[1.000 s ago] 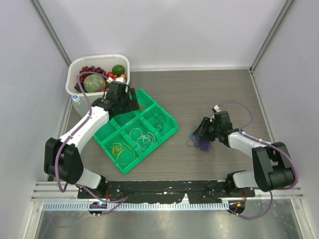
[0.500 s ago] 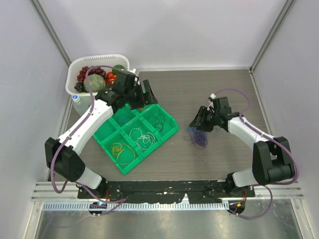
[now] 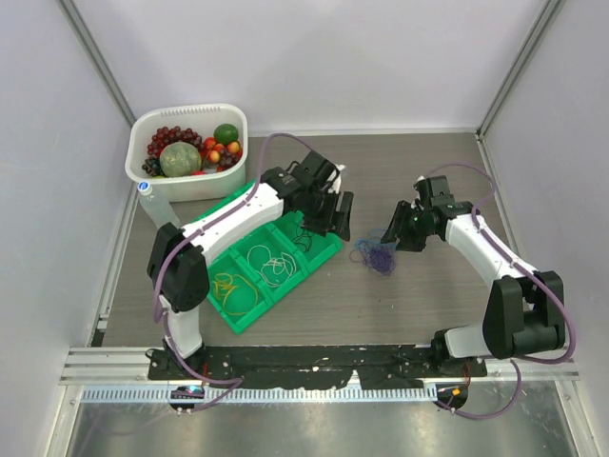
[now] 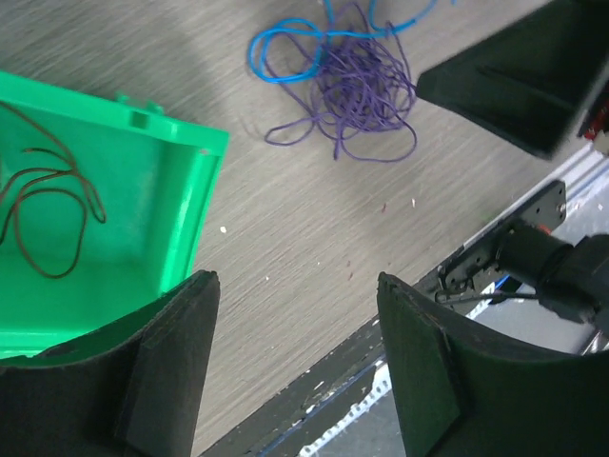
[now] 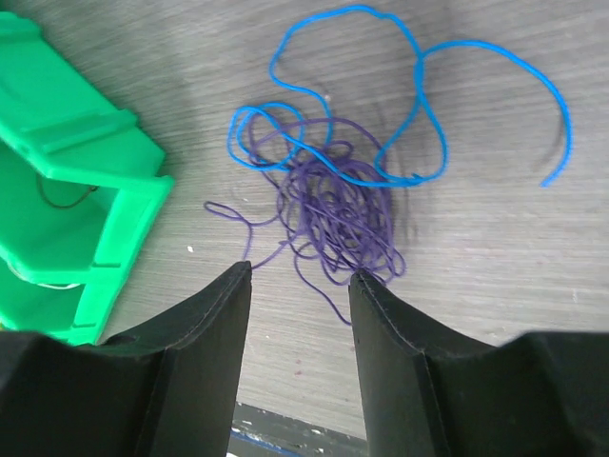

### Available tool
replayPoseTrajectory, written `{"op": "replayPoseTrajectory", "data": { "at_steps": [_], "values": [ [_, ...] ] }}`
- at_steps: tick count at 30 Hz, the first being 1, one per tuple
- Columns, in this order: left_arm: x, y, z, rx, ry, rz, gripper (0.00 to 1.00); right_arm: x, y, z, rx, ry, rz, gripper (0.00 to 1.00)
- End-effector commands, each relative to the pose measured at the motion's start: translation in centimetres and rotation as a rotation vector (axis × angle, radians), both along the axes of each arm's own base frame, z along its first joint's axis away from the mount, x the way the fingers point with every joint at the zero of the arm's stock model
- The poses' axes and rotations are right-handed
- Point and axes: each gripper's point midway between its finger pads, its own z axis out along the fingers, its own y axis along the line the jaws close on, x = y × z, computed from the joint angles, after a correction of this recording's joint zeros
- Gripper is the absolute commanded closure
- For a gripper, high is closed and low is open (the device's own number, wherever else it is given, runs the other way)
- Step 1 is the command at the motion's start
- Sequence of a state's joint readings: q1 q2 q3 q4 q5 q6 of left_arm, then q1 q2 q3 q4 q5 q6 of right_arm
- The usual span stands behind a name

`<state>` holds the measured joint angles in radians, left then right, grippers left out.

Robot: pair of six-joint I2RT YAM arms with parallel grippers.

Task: Untangle the cables

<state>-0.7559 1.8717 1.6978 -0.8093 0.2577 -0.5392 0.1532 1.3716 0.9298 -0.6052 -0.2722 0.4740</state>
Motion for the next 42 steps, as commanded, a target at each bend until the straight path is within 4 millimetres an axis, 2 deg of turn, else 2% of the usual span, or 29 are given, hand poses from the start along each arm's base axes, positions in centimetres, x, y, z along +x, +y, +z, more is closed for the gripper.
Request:
{"op": "replayPoseTrajectory", "data": {
  "at_steps": [1,3,7,10,15,17,21,24,27,35,40,42],
  "values": [
    [-1.4,-1.8,2.0,-0.049,-0.073,-0.141,0.28,0.5,-2.0,0.9,-0.076,0.045,-0.067,0.49],
    [-1.7,-2.8,1.5,-0.024,-0.093,-0.189,0.27,1.2,-2.4,1.4,-0.089,0.046,-0.071,0.49],
    [-2.0,-4.9,-0.5,0.062,-0.25,-0.316,0.28,-0.1,-3.3,-0.6,-0.143,0.15,-0.058,0.49],
    [-1.1,-6.3,-1.4,0.086,-0.321,-0.362,0.31,-1.3,-2.2,-1.0,-0.077,0.185,-0.023,0.49],
    [0.4,-8.4,-2.9,0.074,-0.381,-0.43,0.39,-1.6,-1.0,0.2,-0.001,0.164,-0.007,0.49],
    [0.2,-9.0,-3.8,0.069,-0.331,-0.451,0.4,-1.7,-0.9,0.3,0.003,0.173,-0.005,0.49],
    [-0.9,-10.5,-5.3,0.014,-0.226,-0.402,0.34,-1.8,-1.6,0.2,-0.036,0.184,-0.011,0.49],
    [-1.0,-10.4,-6.5,0.044,-0.242,-0.371,0.35,-1.9,-1.9,-0.2,-0.052,0.197,-0.023,0.49],
    [-0.6,-10.1,-7.4,0.085,-0.254,-0.332,0.43,-1.9,-1.6,-0.9,-0.04,0.221,-0.028,0.49],
    [-1.6,-11.1,-9.7,0.083,-0.18,-0.338,0.6,-1.7,-1.7,-1.0,-0.049,0.22,-0.019,0.49],
    [-1.9,-11.0,-10.8,0.101,-0.182,-0.349,0.64,-1.7,-1.6,-1.2,-0.038,0.224,-0.02,0.49],
    [-1.9,-10.9,-10.9,0.107,-0.182,-0.352,0.73,-1.9,-1.4,-1.5,-0.032,0.233,-0.017,0.49]
  ]
}}
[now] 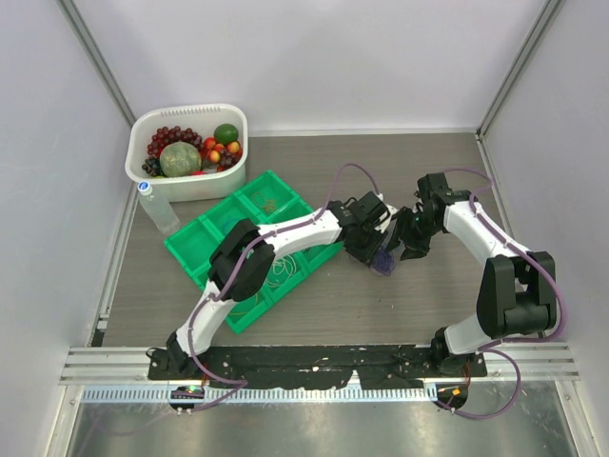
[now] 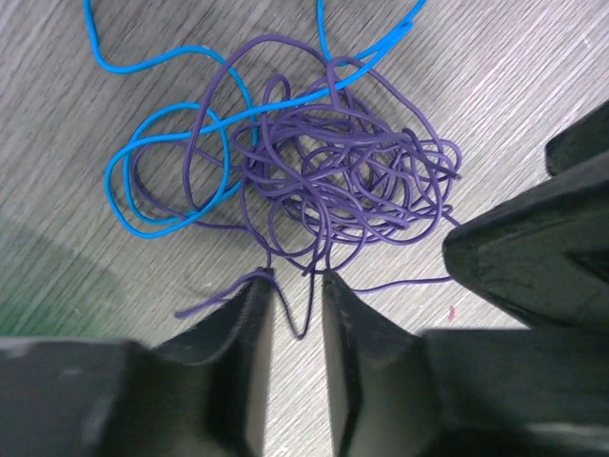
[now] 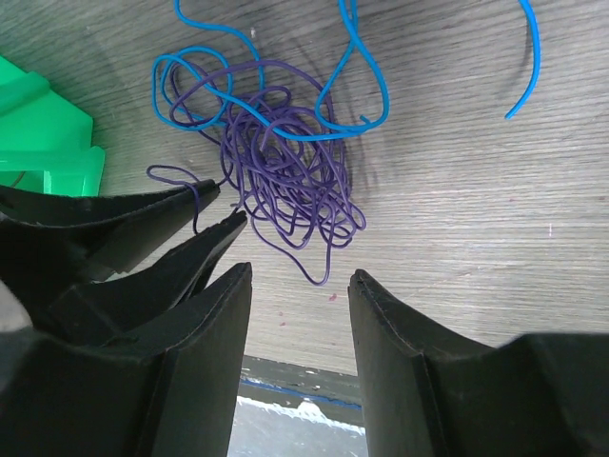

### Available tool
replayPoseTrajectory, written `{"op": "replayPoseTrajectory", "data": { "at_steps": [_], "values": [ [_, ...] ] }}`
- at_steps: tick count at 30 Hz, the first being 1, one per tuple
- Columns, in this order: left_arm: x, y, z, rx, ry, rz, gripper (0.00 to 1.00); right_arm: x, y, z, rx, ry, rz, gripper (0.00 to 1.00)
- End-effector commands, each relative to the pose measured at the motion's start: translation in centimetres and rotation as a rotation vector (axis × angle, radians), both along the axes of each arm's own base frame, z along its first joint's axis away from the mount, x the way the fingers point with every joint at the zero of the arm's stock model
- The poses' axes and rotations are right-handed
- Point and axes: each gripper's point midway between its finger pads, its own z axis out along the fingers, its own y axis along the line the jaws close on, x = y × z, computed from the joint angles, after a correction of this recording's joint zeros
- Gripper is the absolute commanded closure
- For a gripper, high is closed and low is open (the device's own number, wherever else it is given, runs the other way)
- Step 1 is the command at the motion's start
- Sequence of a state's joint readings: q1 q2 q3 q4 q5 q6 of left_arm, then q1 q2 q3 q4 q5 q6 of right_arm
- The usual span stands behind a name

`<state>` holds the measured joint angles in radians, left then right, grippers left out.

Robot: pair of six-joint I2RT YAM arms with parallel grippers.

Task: Untangle the cables

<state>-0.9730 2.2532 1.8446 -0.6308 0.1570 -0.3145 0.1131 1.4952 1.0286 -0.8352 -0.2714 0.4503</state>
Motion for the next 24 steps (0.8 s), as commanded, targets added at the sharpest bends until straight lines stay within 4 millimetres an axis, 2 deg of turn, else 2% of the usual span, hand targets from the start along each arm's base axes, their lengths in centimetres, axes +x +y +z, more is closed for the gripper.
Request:
{"op": "replayPoseTrajectory", "data": {
  "at_steps": [1,3,5,9,12,16,18,19,20,21,23,24],
  "values": [
    [0.2,-1.0,1.5,-0.039,-0.033,-0.011,0.79,0.5,0.2,0.1,0.011,-0.011,0.001,0.49],
    [0.3,-1.0,2.5,-0.043,-0.048,-0.011,0.89,0.4,0.3,-0.1,0.017,-0.009,0.004,0.49],
    [0.1,-0.9,4.2,-0.062,-0.057,-0.013,0.94,0.6,0.9,0.1,0.055,-0.03,0.03,0.49],
    [-1.4,-1.1,8.0,-0.156,-0.032,-0.041,0.99,0.7,3.5,0.7,0.166,-0.084,0.118,0.46],
    [-3.2,-1.2,10.7,-0.243,0.005,-0.087,1.0,0.2,5.1,-0.3,0.243,-0.069,0.105,0.46],
    [-4.5,-1.4,12.7,-0.341,-0.001,-0.125,1.0,0.6,5.5,-1.8,0.239,-0.011,0.023,0.47],
    [-4.7,-1.2,14.0,-0.363,-0.015,-0.137,1.0,1.4,4.6,-2.8,0.17,0.006,-0.038,0.49],
    [-4.8,-0.9,15.0,-0.373,-0.025,-0.146,1.0,1.6,4.0,-3.7,0.125,0.031,-0.073,0.54],
    [-4.9,-0.7,15.8,-0.38,-0.042,-0.147,1.0,2.0,3.8,-3.7,0.111,0.03,-0.085,0.57],
    [-4.8,-0.5,16.8,-0.389,-0.061,-0.136,1.0,1.9,3.5,-4.4,0.088,0.058,-0.11,0.69],
    [-4.6,0.0,18.8,-0.406,-0.087,-0.108,1.0,1.9,3.6,-4.8,0.09,0.074,-0.125,0.81],
    [-4.6,0.1,20.1,-0.425,-0.099,-0.097,1.0,1.8,3.6,-4.8,0.094,0.07,-0.123,0.83]
  ]
}}
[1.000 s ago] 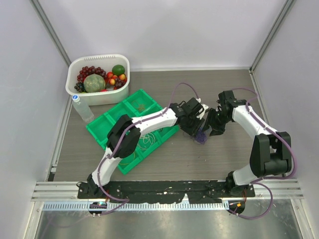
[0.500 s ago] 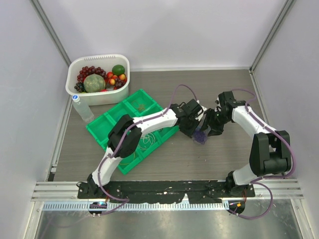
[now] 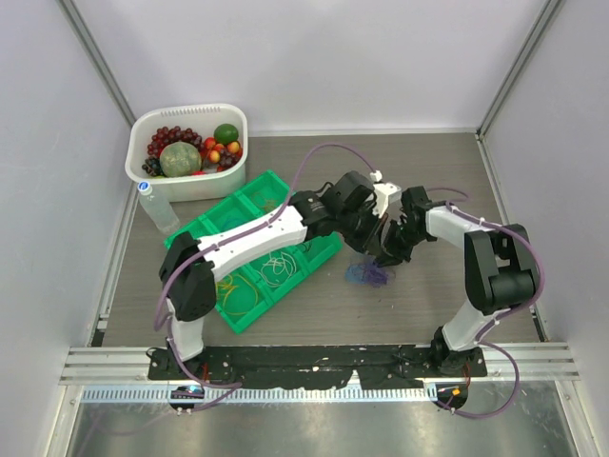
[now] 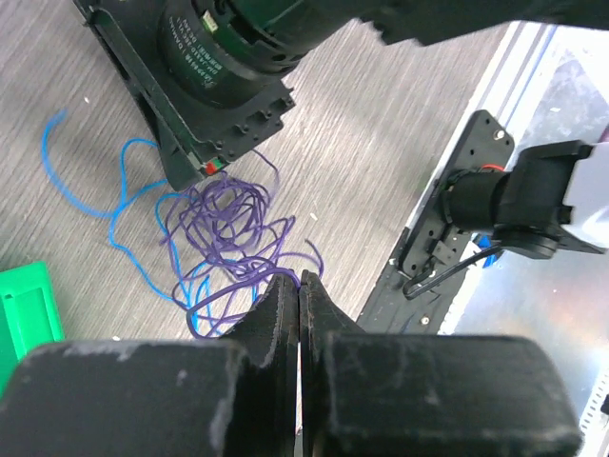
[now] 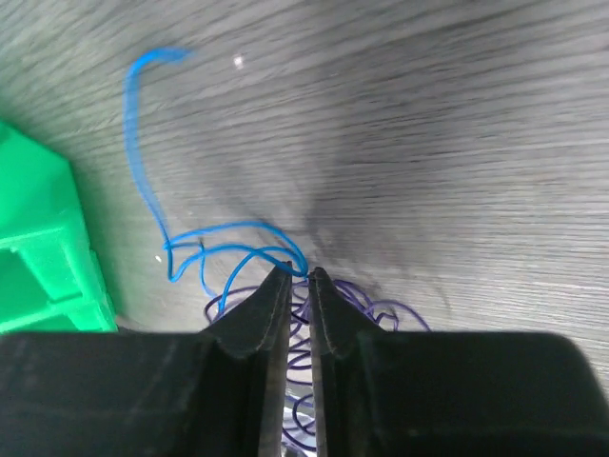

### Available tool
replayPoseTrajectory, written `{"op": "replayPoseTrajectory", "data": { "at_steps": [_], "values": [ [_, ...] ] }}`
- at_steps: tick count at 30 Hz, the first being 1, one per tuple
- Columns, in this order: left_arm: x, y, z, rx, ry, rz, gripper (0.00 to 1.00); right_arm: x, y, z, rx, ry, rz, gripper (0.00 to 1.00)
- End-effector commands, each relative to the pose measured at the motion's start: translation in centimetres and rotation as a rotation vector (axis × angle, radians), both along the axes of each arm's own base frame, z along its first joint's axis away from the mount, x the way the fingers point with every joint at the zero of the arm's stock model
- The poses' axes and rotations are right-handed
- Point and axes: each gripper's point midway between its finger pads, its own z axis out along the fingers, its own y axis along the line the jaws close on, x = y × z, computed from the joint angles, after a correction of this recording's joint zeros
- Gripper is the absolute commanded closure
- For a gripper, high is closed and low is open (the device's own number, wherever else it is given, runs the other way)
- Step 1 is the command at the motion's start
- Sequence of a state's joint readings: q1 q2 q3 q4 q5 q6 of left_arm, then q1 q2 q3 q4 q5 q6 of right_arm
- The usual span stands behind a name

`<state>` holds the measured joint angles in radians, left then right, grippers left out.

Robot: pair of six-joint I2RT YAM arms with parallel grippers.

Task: Untangle the cables

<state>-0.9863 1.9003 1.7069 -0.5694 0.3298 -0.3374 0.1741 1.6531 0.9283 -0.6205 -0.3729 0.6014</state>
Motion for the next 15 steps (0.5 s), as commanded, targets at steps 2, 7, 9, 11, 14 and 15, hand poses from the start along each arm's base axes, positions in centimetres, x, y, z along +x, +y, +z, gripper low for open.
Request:
{"op": "replayPoseTrajectory", "data": {
  "at_steps": [2,7,9,11,14,15],
  "values": [
    [0.0,0.5,8.0,-0.14,-0.068,0.062,1.0,1.5,-1.2,0.2,-0.088,-0.042,-0.063,0.84],
    [-0.7,1.2,14.3,-0.242,-0.038,0.137,1.0,0.9,-6.1,-0.1,-0.359,-0.066,-0.063,0.92],
    [-0.6,1.2,15.4,-0.282,-0.02,0.173,1.0,1.4,-7.7,0.7,-0.449,-0.088,-0.051,0.88],
    [-0.5,0.9,15.4,-0.281,0.036,0.21,1.0,1.2,-8.3,2.3,-0.476,-0.096,-0.044,0.82],
    [-0.1,0.6,13.2,-0.183,0.12,0.25,1.0,1.0,-7.4,6.2,-0.394,-0.181,-0.059,0.47],
    [0.2,0.8,12.3,-0.145,0.142,0.282,1.0,1.0,-6.3,7.6,-0.317,-0.208,-0.06,0.4]
  ]
}}
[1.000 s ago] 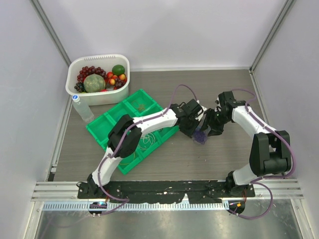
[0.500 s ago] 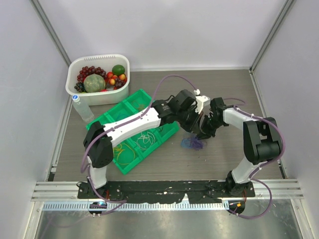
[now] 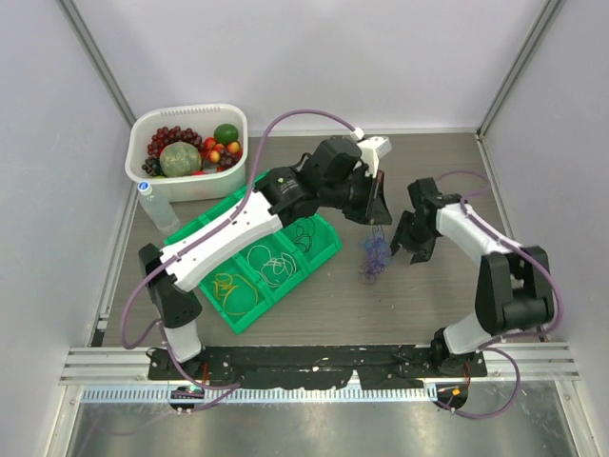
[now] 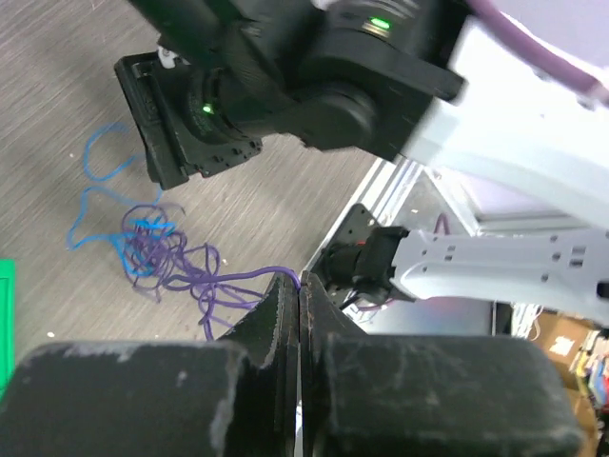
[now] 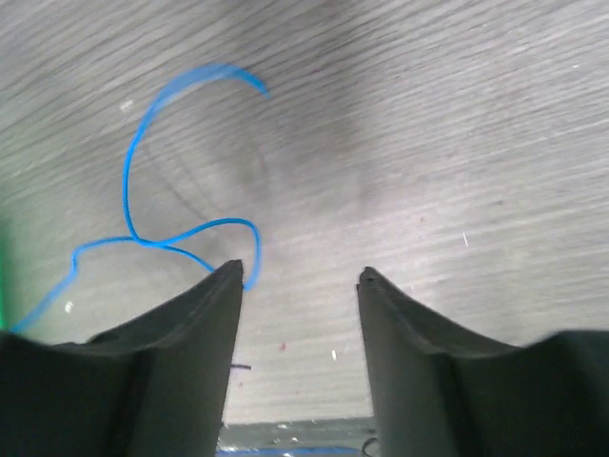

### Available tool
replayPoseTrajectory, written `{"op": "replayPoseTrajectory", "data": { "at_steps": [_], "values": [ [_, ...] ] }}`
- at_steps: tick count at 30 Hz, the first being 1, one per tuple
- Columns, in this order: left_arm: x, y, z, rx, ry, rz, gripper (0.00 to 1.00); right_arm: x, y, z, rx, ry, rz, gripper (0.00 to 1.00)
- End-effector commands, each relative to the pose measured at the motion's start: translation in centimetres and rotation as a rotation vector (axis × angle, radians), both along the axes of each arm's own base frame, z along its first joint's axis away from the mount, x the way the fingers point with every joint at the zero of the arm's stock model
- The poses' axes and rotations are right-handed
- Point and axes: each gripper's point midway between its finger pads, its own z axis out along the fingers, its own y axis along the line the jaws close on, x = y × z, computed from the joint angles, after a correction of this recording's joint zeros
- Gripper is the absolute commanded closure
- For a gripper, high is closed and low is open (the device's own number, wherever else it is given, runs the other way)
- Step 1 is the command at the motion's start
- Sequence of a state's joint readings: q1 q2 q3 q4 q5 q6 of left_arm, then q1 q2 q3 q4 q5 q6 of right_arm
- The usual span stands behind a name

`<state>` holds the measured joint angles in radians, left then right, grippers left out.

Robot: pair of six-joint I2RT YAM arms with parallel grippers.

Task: Untangle the cables

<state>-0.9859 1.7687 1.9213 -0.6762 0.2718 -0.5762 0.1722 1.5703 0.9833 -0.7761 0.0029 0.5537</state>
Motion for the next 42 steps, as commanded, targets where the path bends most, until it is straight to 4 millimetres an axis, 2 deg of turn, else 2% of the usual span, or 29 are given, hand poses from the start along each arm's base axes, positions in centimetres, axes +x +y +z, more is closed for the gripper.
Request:
{"op": "replayPoseTrajectory", "data": {
  "at_steps": [1,4,5,6,7,8,9,10,11,12,15,16,20,22,27,30,34,36,38,40,42],
  "values": [
    [0.9,0.3,-2.3,0.102,0.166,0.122,1.0,0.7,0.4,8.5,0.104,-0.22,-0.007,0.36],
    [2.1,0.7,-4.5,0.139,0.277,0.181,1.0,-0.4,2.7,12.6,0.272,-0.329,0.054,0.33],
    [2.4,0.6,-4.9,0.137,0.308,0.195,1.0,-1.2,3.0,12.6,0.29,-0.317,0.049,0.32],
    [2.6,0.5,-5.0,0.128,0.321,0.195,1.0,-2.0,3.9,14.0,0.355,-0.351,0.057,0.32],
    [2.7,0.2,-5.1,0.119,0.333,0.2,1.0,-2.4,4.5,14.0,0.4,-0.364,0.065,0.32],
    [3.0,0.0,-5.0,0.107,0.345,0.21,1.0,-2.9,5.7,15.7,0.485,-0.426,0.08,0.32],
    [3.1,-0.1,-5.0,0.1,0.365,0.216,1.0,-3.4,6.2,15.6,0.529,-0.434,0.086,0.32],
    [3.2,-0.2,-4.8,0.091,0.386,0.226,1.0,-3.7,7.0,17.4,0.596,-0.509,0.1,0.32],
    [3.3,-0.2,-4.7,0.087,0.405,0.234,1.0,-4.3,7.2,17.1,0.61,-0.517,0.099,0.32],
    [3.4,-0.2,-4.7,0.089,0.422,0.246,1.0,-4.5,7.3,18.3,0.628,-0.583,0.114,0.32],
    [3.5,0.1,-4.7,0.083,0.478,0.269,1.0,-5.2,7.2,18.9,0.627,-0.66,0.15,0.32],
    [3.4,0.2,-4.7,0.078,0.5,0.268,1.0,-5.4,7.4,19.9,0.638,-0.711,0.19,0.33],
    [2.8,-0.2,-4.3,0.058,0.557,0.239,1.0,-5.1,7.6,20.9,0.632,-0.806,0.255,0.33],
    [2.6,-0.4,-4.2,0.044,0.575,0.234,1.0,-4.8,8.1,20.9,0.65,-0.819,0.289,0.33],
    [2.2,-0.6,-3.0,0.0,0.593,0.219,1.0,-4.2,8.2,19.1,0.607,-0.781,0.336,0.34],
    [1.7,-0.7,-2.4,-0.031,0.607,0.209,1.0,-4.6,8.3,18.1,0.599,-0.769,0.359,0.34],
    [1.1,-0.8,-1.3,-0.07,0.623,0.205,1.0,-4.7,8.8,17.2,0.622,-0.757,0.349,0.37],
    [0.5,-1.0,-0.7,-0.081,0.625,0.194,1.0,-4.0,8.3,16.9,0.583,-0.77,0.319,0.37],
    [0.0,-1.1,0.1,-0.094,0.614,0.186,1.0,-3.8,8.6,16.8,0.593,-0.768,0.329,0.36],
    [-0.3,-1.3,0.6,-0.106,0.608,0.178,1.0,-3.3,9.4,16.3,0.614,-0.746,0.317,0.38],
    [-0.7,-1.2,1.0,-0.102,0.607,0.173,1.0,-2.8,9.4,15.2,0.595,-0.714,0.279,0.49]
  ]
}}
